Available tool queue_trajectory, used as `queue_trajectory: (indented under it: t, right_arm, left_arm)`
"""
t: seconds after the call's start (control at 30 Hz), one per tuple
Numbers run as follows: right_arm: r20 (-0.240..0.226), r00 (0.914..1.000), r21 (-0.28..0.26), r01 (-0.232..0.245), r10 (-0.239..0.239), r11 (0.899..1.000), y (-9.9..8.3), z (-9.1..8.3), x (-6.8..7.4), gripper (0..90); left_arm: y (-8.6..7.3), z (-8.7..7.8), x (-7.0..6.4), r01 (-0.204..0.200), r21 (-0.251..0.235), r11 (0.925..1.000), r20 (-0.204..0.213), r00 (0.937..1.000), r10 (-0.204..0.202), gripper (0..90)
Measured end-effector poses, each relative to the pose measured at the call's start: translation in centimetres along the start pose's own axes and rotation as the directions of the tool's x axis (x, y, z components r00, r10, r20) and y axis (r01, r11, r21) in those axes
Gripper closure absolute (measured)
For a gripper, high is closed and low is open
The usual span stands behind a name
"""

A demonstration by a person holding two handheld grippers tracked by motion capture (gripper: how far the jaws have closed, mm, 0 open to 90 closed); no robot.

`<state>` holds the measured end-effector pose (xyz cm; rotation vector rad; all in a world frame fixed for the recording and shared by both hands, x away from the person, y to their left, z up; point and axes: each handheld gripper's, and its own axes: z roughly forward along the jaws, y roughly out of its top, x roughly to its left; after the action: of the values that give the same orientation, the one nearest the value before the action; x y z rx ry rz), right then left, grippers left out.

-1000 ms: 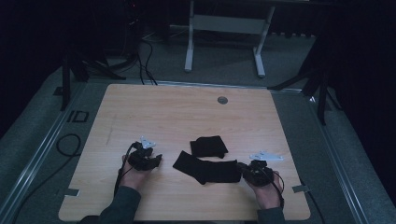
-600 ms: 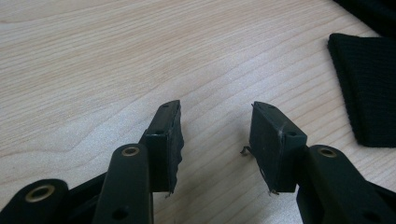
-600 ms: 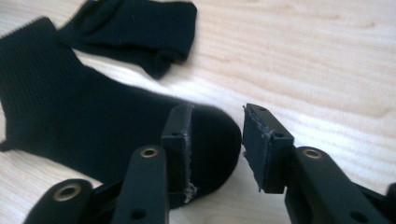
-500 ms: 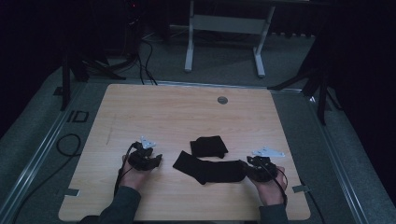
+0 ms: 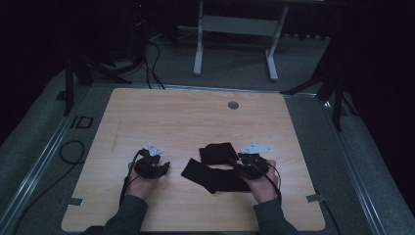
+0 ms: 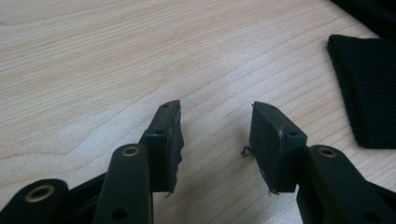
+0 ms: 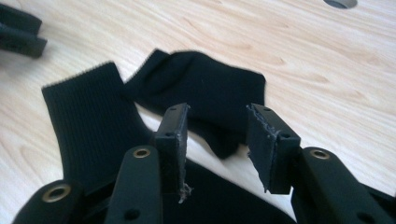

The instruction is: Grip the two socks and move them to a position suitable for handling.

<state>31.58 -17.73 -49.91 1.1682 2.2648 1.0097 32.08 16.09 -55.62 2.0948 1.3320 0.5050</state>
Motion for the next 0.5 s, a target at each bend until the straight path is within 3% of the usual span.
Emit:
queue_trajectory:
  t: [0.17,0.33,0.5]
  right_arm:
    - [-0.031,0.999,-0.002,0.031,-0.031,1.0,1.1,1.2,0.9,58.4]
    - [-0.05,0.9945,0.03,0.094,-0.093,0.995,2.2,2.9,2.0,60.2]
    - [-0.059,0.9912,0.063,0.122,-0.118,0.991,2.9,4.3,2.7,61.3]
  left_arm:
    - [0.0,0.0,0.0,-0.001,-0.001,1.0,0.001,1.0,0.001,54.1]
    - [0.0,0.0,0.0,-0.001,0.0,1.0,0.0,1.0,0.001,54.1]
    - [0.0,0.0,0.0,0.001,-0.004,1.0,0.001,1.0,-0.001,54.1]
